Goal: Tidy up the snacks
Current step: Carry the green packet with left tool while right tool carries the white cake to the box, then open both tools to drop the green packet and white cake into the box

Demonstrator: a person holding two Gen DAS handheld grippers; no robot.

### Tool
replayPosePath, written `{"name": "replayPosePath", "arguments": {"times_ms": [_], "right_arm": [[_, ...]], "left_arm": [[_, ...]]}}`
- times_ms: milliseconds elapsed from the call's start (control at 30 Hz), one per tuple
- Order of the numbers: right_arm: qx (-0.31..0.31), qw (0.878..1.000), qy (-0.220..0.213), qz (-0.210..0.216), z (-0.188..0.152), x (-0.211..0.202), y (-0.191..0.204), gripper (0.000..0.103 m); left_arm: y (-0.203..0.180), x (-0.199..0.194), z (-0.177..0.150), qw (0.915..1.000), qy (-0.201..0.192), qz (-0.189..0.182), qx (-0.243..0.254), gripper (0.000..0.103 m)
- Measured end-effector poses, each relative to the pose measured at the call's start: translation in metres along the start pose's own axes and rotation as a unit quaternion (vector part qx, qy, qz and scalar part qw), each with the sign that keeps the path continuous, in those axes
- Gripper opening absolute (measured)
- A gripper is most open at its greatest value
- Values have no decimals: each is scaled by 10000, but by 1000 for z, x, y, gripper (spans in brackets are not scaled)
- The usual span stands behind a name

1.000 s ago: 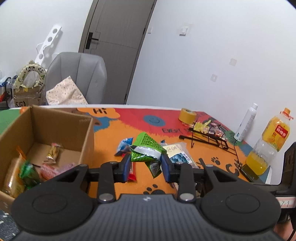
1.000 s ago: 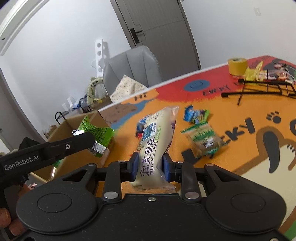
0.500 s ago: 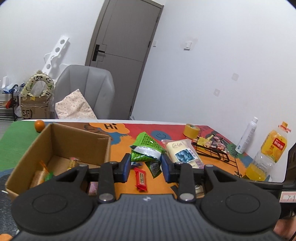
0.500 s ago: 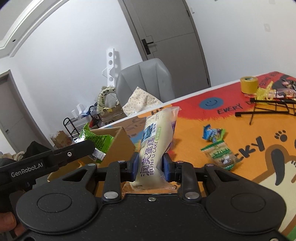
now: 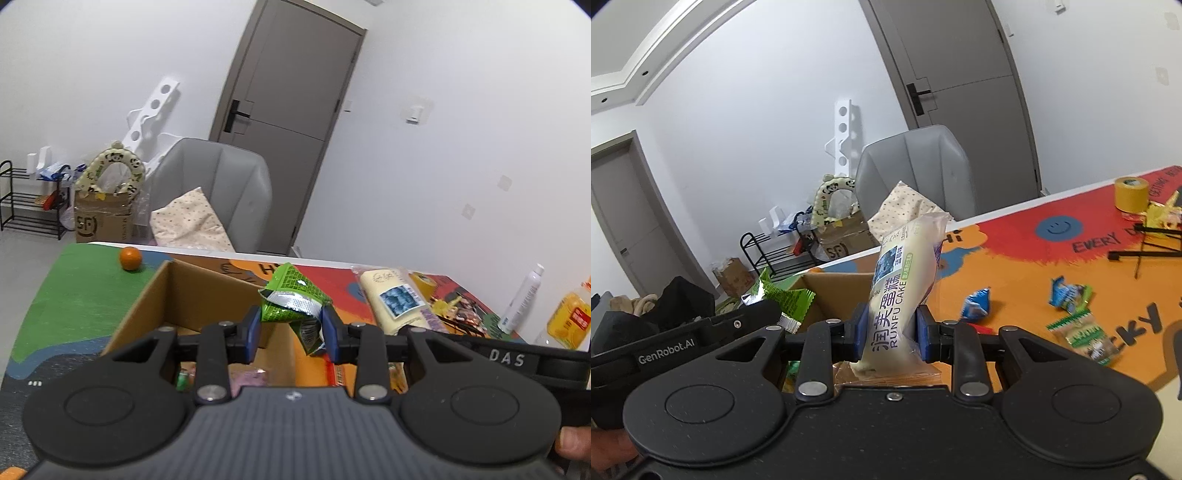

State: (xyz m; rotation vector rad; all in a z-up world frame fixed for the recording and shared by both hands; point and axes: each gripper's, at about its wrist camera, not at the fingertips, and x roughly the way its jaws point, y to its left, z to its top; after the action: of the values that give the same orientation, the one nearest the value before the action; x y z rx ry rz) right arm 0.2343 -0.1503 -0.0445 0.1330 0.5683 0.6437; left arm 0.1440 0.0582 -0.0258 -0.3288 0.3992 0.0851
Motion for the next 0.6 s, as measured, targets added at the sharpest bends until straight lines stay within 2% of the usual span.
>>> {"name": "replayPosePath", "arguments": {"times_ms": [600], "right_arm": [[-212,9995,247,30,4,47,33,26]], "left_arm": [[57,30,-3,9985,228,210,-442,34]]}}
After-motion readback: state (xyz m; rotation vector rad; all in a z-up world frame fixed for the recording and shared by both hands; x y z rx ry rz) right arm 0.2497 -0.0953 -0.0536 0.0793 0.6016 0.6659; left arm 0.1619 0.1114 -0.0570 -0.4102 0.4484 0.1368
